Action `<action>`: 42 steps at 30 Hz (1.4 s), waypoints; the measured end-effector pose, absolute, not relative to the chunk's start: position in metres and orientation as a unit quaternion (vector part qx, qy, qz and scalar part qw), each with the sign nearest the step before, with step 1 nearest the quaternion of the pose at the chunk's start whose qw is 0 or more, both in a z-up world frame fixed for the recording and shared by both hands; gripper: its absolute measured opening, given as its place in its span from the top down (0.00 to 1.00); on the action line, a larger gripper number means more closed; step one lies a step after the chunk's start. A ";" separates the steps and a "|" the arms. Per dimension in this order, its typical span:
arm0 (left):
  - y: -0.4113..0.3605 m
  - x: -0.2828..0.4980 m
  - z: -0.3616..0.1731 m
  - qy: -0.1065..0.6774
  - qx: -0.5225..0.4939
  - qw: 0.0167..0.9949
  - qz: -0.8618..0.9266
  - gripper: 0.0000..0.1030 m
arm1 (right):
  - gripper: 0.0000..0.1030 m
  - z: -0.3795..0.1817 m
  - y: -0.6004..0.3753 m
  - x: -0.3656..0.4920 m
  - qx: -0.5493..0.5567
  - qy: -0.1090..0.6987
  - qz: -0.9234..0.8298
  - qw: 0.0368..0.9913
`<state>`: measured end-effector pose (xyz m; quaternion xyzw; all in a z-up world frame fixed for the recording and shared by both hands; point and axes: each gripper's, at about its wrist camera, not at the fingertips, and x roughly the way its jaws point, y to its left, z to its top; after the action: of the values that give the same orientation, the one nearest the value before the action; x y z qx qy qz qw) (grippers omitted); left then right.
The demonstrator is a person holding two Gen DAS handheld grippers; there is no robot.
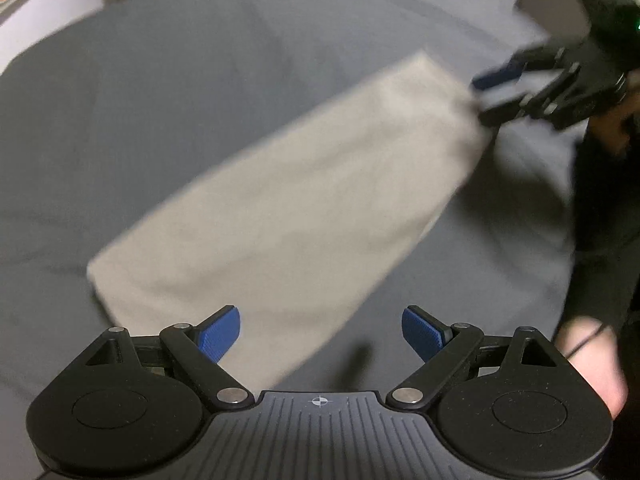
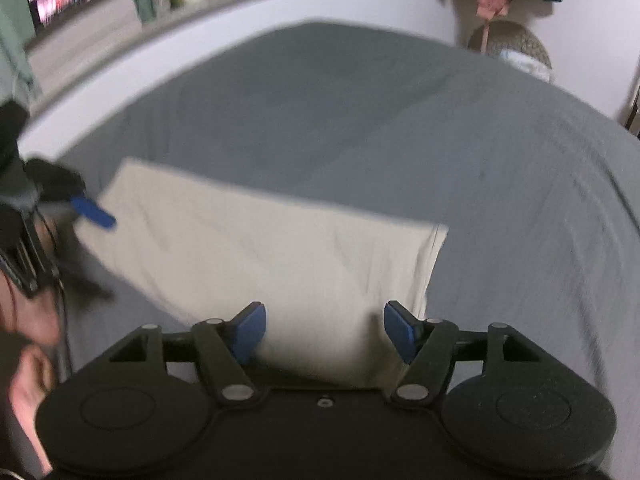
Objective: Fold clothes
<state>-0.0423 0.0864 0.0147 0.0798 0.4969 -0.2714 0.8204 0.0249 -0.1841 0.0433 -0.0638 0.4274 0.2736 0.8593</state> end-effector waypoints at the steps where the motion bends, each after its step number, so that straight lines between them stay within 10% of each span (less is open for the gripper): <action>1: 0.084 -0.041 0.020 0.483 0.068 0.828 -0.276 0.13 | 0.28 0.045 -0.184 0.028 -0.060 0.425 0.274 0.860; 16: 0.013 0.018 0.009 0.430 -0.027 0.881 -0.195 0.13 | 0.25 0.016 -0.210 0.058 0.012 0.406 0.262 0.875; 42: -0.005 0.000 -0.027 0.552 -0.060 0.813 -0.176 0.13 | 0.24 0.003 -0.245 0.071 0.078 0.433 0.246 0.864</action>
<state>0.0005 -0.0045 -0.0270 -0.0600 0.5523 -0.1760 0.8126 0.0710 -0.2453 0.0029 0.0776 0.4325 0.2463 0.8638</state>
